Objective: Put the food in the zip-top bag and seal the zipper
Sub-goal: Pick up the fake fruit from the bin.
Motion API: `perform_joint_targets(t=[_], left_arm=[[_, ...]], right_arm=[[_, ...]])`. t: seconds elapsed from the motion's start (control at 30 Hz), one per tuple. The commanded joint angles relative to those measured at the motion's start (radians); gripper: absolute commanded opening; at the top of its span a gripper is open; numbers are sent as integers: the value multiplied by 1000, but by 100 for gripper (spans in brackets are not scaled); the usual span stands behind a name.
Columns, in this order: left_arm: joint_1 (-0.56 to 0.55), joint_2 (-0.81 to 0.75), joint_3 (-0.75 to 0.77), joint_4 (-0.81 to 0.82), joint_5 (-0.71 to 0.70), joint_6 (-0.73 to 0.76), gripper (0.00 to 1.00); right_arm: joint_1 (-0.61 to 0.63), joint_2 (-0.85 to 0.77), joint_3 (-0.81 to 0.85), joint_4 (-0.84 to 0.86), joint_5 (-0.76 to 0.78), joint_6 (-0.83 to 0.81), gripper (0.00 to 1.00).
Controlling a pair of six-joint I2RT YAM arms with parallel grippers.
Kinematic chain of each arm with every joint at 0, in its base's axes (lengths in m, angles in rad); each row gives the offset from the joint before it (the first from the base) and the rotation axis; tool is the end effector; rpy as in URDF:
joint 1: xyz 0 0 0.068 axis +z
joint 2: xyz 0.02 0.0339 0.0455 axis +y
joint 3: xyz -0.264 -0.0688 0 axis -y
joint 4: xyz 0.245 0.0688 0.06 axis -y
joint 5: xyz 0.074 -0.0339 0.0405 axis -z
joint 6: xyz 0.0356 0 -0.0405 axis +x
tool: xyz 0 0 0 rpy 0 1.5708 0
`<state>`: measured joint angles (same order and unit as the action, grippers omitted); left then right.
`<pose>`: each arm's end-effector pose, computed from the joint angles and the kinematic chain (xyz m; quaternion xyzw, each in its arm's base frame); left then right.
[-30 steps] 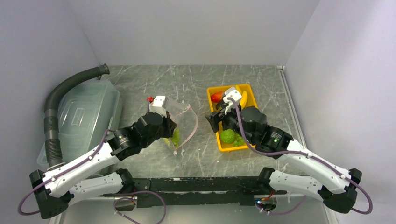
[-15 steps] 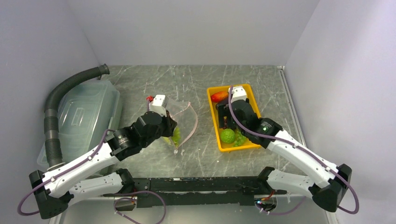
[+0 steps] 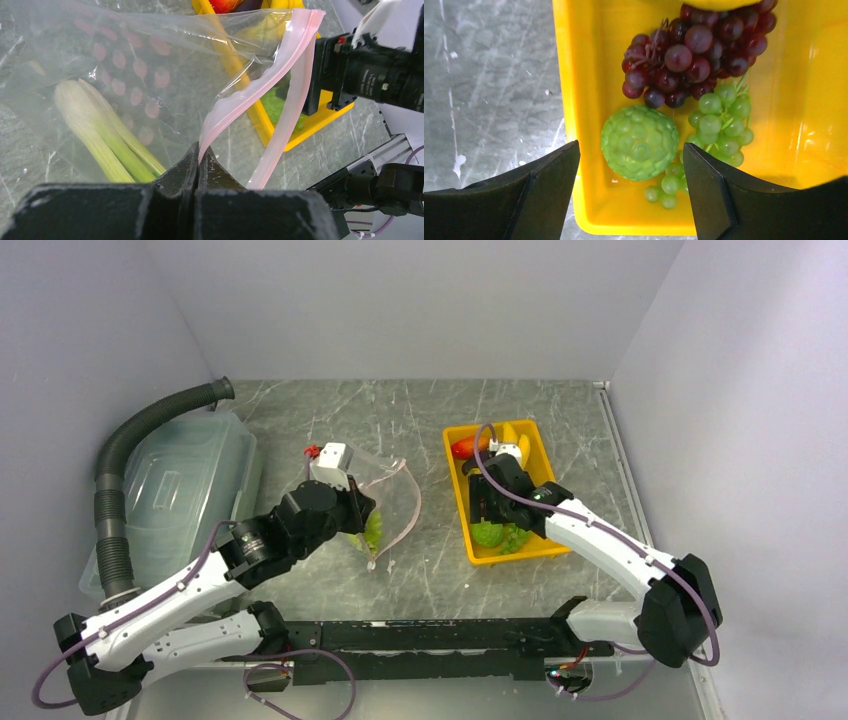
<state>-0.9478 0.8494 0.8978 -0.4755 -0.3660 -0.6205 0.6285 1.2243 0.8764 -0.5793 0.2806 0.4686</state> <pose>0.1183 -0.1429 0.3391 0.0375 0.8319 -0.2675 0.4848 0.2048 0.1367 0.2481 -0.0309 0.9399 0.0501 0.3364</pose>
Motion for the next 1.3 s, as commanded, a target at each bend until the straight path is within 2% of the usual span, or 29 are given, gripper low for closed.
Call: perform_joint_targets(t=[0.0, 0.5, 0.7, 0.93, 1.1, 1.27], left_arm=[[1, -19, 29, 26, -26, 18, 0], [1, -32, 27, 19, -22, 7, 0], [1, -40, 28, 10, -22, 0, 0], [1, -34, 26, 10, -21, -8, 0], [1, -26, 27, 8, -35, -13, 0], [1, -21, 28, 3, -46, -22, 0]], right_arm=[[-8, 3, -40, 33, -47, 44, 79], [-19, 107, -116, 131, -71, 59, 81], [-26, 129, -126, 143, -43, 51, 71], [-27, 99, -120, 118, -20, 32, 42], [-27, 5, -99, 78, -11, 15, 34], [-27, -92, -48, 23, -21, -9, 32]])
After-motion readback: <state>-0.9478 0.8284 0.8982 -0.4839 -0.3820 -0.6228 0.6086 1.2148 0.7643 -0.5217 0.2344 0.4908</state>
